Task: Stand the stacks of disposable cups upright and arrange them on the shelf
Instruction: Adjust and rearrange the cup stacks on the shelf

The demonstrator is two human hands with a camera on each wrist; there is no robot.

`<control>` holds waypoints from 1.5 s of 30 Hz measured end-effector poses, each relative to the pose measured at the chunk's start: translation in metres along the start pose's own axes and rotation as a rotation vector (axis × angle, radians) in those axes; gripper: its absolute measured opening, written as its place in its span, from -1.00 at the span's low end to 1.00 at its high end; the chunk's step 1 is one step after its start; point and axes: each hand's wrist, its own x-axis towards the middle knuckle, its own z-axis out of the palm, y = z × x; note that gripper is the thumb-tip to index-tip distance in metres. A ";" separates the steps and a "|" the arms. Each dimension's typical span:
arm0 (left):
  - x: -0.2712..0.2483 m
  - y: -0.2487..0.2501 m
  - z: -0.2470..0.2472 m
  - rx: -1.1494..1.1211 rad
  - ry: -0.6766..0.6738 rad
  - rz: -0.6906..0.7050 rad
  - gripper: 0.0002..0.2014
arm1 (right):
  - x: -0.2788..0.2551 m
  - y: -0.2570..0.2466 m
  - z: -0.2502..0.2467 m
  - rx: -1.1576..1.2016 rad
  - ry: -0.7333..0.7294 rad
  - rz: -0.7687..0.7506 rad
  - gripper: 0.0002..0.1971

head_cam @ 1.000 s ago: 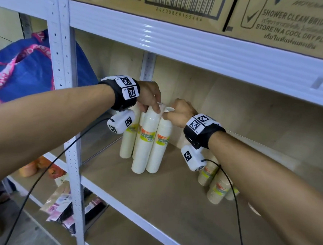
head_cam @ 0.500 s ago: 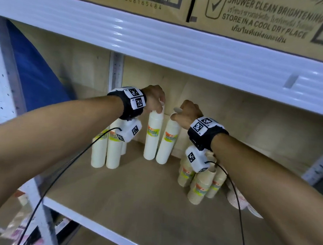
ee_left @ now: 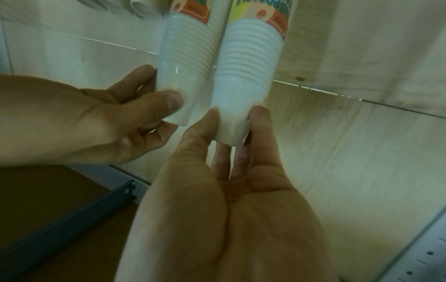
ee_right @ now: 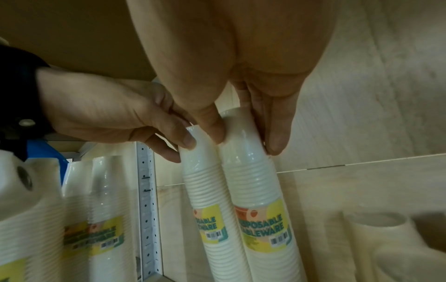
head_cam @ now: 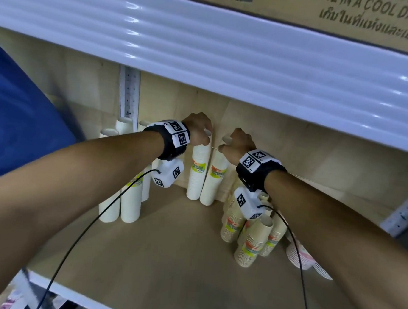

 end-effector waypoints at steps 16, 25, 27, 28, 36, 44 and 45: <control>0.017 -0.002 0.018 -0.190 0.027 -0.077 -0.43 | 0.019 0.008 0.009 0.033 -0.001 0.014 -0.49; -0.001 0.003 -0.016 -0.073 0.046 -0.076 -0.40 | 0.011 -0.009 -0.010 -0.086 0.039 -0.052 -0.33; -0.010 0.004 -0.031 -0.025 0.070 -0.079 -0.41 | 0.006 -0.019 -0.014 -0.076 0.047 -0.089 -0.34; -0.014 0.003 -0.039 -0.008 0.092 -0.081 -0.45 | 0.004 -0.024 -0.015 -0.064 0.052 -0.105 -0.34; -0.061 -0.025 -0.108 0.055 0.216 -0.149 -0.49 | -0.018 -0.077 -0.003 -0.019 0.008 -0.240 -0.31; -0.119 -0.076 -0.131 0.038 0.329 -0.308 -0.50 | -0.043 -0.124 0.036 0.110 -0.063 -0.353 -0.35; -0.124 -0.082 -0.129 0.039 0.320 -0.334 -0.49 | -0.045 -0.128 0.042 0.121 -0.082 -0.358 -0.33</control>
